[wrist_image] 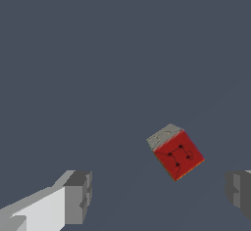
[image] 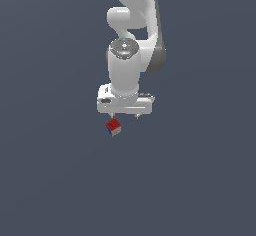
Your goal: Pick up the object and move it to a goal position.
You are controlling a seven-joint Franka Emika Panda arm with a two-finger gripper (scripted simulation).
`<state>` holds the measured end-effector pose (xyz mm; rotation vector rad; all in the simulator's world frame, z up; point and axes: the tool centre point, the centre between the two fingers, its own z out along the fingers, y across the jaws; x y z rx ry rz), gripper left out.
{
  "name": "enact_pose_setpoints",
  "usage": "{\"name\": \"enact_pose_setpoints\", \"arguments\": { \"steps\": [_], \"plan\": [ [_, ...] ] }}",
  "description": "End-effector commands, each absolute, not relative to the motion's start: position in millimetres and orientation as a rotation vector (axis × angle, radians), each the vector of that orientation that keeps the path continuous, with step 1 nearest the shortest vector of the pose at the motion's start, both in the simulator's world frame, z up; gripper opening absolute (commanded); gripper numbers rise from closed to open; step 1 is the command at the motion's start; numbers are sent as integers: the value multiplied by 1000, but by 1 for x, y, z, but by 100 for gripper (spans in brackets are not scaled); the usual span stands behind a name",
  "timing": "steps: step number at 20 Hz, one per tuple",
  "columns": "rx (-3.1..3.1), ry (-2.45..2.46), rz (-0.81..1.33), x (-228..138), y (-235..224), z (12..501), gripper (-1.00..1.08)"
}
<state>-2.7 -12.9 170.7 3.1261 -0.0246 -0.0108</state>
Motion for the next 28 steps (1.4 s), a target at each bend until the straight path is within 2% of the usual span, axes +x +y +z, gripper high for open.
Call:
{"name": "enact_pose_setpoints", "arguments": {
  "steps": [1,16,28],
  "plan": [
    [3126,-25,-11,-3,-13,171,100],
    [3103,-19,-10,-5,-35,177,100],
    [3102,-328,-8,-9,-40,156,100]
  ]
}}
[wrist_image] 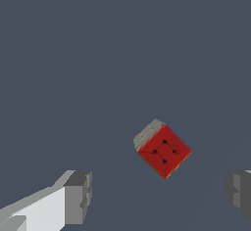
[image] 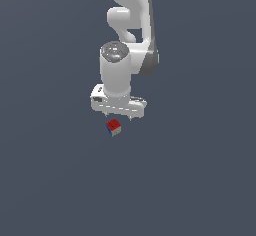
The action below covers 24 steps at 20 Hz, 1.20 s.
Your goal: Pick up the object and move it to a goal position.
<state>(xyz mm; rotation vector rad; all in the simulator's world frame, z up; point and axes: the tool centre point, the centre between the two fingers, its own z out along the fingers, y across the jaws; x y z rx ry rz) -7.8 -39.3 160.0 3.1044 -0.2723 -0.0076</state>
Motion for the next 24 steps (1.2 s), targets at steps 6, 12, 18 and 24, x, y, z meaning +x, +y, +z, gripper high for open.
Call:
{"name": "enact_pose_setpoints", "arguments": {
  "steps": [6,12,18,24],
  "plan": [
    [3069,-609,-7,-13,-46,138,100],
    [3003,-906,-6,-18,-54,119,100],
    [2910,-1182,-5,-23,-62,102,100],
    [2827,-1370,-2,-27,-68,91,100]
  ]
}}
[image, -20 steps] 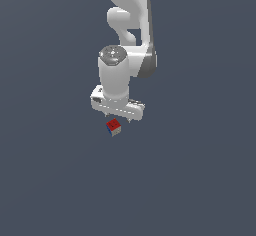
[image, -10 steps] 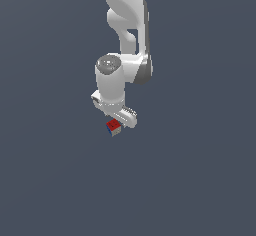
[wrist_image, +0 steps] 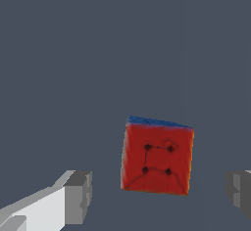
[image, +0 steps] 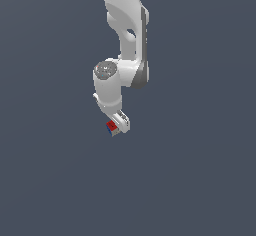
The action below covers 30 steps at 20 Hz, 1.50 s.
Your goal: Pick up the object and move it to a goal position.
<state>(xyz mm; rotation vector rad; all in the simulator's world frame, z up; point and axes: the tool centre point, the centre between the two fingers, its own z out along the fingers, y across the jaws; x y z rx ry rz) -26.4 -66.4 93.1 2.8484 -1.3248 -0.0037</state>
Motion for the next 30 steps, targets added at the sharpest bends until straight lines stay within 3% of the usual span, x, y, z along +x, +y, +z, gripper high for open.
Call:
{"name": "enact_pose_setpoints", "arguments": {
  "steps": [1,14,29,30],
  "plan": [
    [2816,-1392,-2,-28,-69,89,100],
    [2771,-1480,-1,-30,-72,81,100],
    [2767,-1487,0,-31,-72,33,100],
    [2767,-1487,0,-31,-72,33,-100]
  ]
}}
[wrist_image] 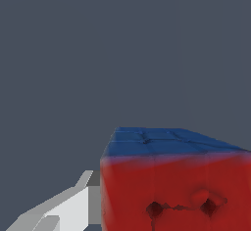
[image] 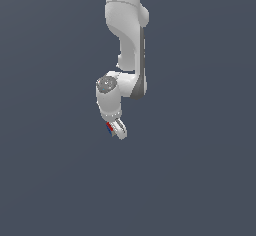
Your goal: Pick up the object and move it to a goal position.
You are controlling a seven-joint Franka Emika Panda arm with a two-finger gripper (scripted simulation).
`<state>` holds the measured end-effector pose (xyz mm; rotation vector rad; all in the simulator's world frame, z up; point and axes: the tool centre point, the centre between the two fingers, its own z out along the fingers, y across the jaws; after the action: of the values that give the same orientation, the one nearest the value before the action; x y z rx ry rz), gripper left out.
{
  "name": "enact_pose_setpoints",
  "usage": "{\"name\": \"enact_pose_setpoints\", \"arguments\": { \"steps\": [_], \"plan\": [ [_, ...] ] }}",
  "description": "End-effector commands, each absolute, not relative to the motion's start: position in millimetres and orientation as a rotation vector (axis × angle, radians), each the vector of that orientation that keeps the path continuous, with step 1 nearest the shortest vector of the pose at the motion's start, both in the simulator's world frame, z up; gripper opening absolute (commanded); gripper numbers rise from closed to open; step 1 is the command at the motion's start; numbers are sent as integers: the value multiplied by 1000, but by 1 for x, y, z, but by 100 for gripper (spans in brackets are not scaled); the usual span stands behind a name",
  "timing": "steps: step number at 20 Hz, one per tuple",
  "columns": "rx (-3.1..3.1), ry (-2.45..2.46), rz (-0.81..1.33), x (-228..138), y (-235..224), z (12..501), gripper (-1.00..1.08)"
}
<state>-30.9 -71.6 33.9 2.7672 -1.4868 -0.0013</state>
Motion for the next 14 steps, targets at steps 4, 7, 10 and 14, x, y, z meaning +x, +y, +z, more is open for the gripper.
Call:
{"name": "enact_pose_setpoints", "arguments": {
  "steps": [4,7,10,14],
  "plan": [
    [2767,-1487,0,-31,-72,33,-100],
    [2767,-1487,0,-31,-72,33,-100],
    [2768,-1487,1,-30,-71,34,-100],
    [2768,-1487,1,-33,-71,37,-100]
  ]
}}
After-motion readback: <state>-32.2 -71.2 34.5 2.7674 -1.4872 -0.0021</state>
